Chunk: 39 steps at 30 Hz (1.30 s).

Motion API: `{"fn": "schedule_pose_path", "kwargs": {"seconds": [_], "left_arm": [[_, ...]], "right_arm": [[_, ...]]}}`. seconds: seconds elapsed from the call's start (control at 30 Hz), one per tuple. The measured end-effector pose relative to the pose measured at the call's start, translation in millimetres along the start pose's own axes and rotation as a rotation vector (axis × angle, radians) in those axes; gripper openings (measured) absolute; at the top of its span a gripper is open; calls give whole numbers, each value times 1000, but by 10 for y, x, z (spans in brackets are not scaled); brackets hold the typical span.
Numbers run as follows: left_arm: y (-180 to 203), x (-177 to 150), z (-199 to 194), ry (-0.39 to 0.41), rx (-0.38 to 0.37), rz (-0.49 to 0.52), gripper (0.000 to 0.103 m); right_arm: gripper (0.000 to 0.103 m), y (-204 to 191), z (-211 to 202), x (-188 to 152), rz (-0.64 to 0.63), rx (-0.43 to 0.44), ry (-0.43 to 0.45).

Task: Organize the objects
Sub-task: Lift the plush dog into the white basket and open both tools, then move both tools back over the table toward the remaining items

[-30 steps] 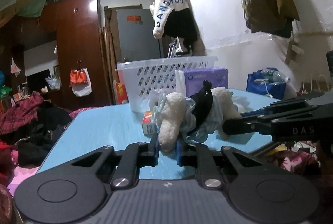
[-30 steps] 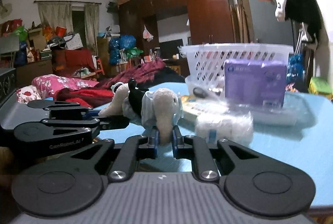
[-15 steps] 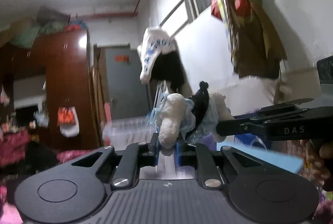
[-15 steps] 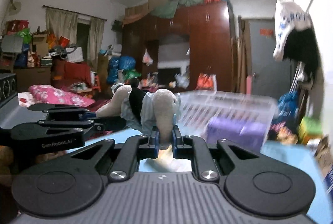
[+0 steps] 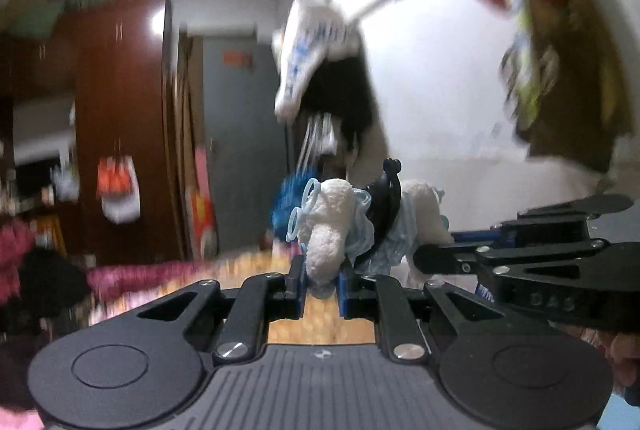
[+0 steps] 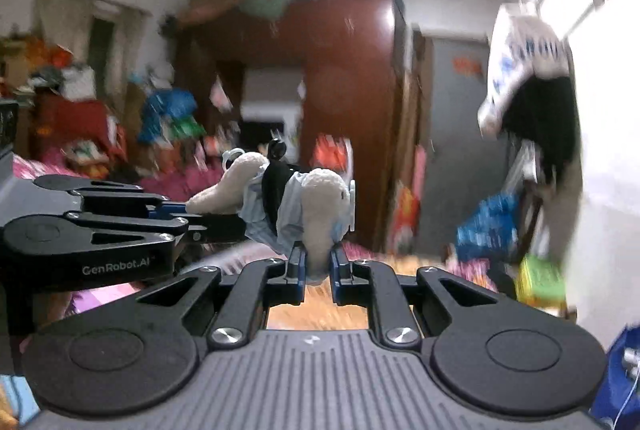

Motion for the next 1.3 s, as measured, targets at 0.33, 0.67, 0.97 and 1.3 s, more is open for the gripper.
{"fn": "schedule_pose_path", "kwargs": {"seconds": [0.33,0.67,0.97,1.3], "left_arm": [[-56,-341,643,-231,11,-25,21],[-149,-197,274,-95,128,-23,78],[-133,-920,-1138,-1,70,-79,89],[98,-1799,-1509,-60,9,-66,89]], "right_arm": [[14,248,561,-378,61,-14,-218],[84,359,314,-284,52,-128,-141],[103,334,-1063,-951,302,17,-3],[103,116,-1432,-1793,359,98,1]]}}
Point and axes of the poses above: each gripper's, at about its wrist camera, not at the fingertips, and z roughly the way its jaws point, y to its right, x to its top, the point moved 5 cm from there along z, roughly the way its jaws point, and after that the axes turned 2 degrees about x, right-handed, at the moved point
